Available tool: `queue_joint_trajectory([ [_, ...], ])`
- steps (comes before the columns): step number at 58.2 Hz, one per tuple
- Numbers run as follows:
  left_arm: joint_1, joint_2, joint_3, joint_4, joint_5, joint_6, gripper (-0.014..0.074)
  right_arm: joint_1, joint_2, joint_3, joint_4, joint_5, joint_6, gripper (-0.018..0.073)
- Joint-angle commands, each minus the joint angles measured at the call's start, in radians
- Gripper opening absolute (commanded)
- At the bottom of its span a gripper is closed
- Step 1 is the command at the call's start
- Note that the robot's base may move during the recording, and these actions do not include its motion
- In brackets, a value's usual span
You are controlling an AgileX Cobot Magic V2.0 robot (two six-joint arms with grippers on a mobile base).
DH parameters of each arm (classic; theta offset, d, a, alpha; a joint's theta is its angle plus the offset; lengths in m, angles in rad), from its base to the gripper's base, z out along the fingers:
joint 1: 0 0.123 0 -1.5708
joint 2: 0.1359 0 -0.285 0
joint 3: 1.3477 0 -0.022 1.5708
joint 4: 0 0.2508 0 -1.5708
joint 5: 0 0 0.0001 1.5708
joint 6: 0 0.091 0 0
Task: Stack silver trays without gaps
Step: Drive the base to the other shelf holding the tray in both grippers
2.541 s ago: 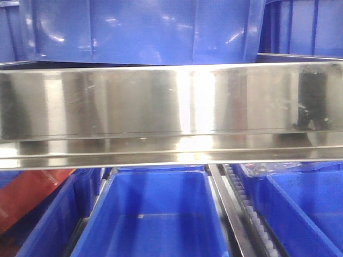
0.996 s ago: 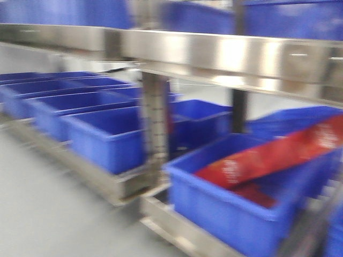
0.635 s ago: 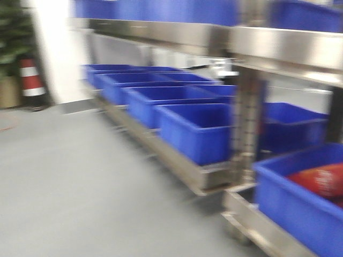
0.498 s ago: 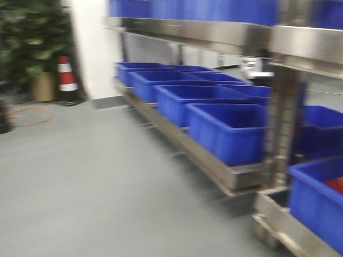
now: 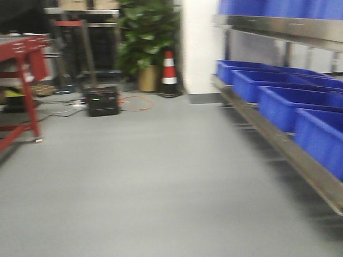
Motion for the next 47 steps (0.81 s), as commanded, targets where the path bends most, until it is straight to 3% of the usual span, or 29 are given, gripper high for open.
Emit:
queue_joint_trajectory([
  [1,-0.010,-0.001,-0.007,0.002,-0.031,0.020,-0.0026,0.007,-0.010,-0.013,0.033,-0.056,-0.018,-0.0080],
  [47,-0.010,-0.001,-0.007,0.002,-0.031,0.020,-0.0026,0.007,-0.010,-0.013,0.033,-0.056,-0.018,-0.0080],
])
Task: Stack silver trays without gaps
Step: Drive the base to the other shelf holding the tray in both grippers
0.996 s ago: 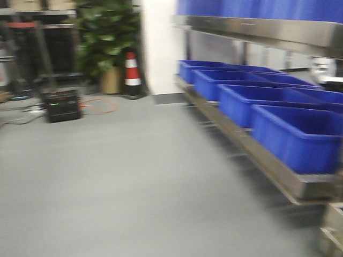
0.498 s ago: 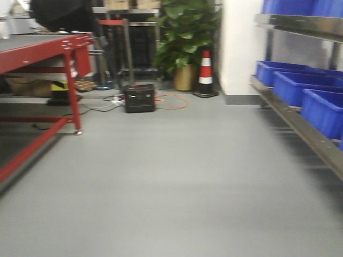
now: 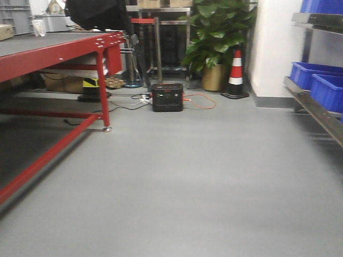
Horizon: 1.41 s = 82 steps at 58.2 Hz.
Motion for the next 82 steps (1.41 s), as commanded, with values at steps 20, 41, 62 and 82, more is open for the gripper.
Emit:
queue_joint_trajectory([
  [20,-0.010,-0.001,-0.007,0.000,-0.031,0.020,-0.0026,0.007,-0.010,-0.013,0.032,-0.056,-0.018,-0.0080],
  [41,-0.010,-0.001,-0.007,0.000,-0.031,0.020,-0.0026,0.007,-0.010,-0.013,0.032,-0.056,-0.018,-0.0080],
  [62,-0.010,-0.001,-0.007,0.000,-0.031,0.020,-0.0026,0.007,-0.010,-0.013,0.032,-0.056,-0.018,-0.0080],
  [82,-0.010,-0.001,-0.007,0.000,-0.031,0.020,-0.0026,0.007,-0.010,-0.013,0.032,-0.056,-0.018,-0.0080],
])
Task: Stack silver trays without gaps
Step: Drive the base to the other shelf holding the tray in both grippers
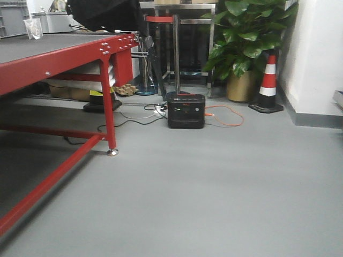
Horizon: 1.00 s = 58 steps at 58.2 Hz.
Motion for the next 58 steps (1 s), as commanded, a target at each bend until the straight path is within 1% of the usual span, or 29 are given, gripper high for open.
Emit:
queue_joint_trajectory([
  [1,-0.010,-0.001,-0.007,0.000,-0.031,0.020,-0.0026,0.007,-0.010,-0.013,0.031,-0.056,-0.018,-0.0080],
  [58,-0.006,0.000,-0.007,0.003,-0.031,0.020,-0.0026,0.007,-0.010,-0.013,0.033,-0.064,-0.018,-0.0080],
])
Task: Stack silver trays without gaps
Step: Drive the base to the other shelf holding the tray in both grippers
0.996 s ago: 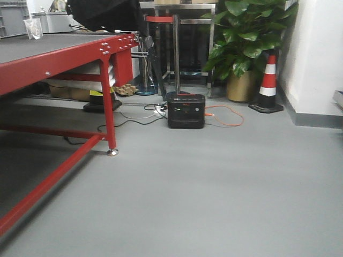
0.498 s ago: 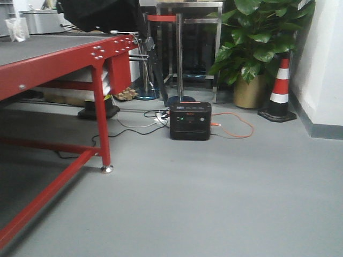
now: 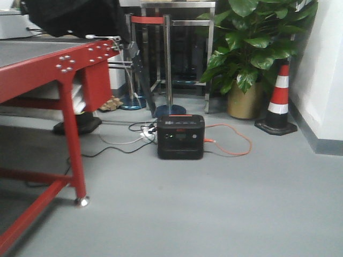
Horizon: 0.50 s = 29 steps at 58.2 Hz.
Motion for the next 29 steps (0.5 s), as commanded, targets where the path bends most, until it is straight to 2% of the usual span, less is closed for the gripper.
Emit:
queue_joint_trajectory([
  [1,-0.006,-0.001,-0.007,0.003,-0.031,0.020,-0.0026,0.007,-0.012,-0.013,0.033,-0.061,-0.018,-0.0080],
  [29,0.000,-0.001,-0.007,0.007,-0.032,0.020,-0.0026,0.007,-0.012,-0.013,0.037,-0.070,-0.018,-0.0080],
])
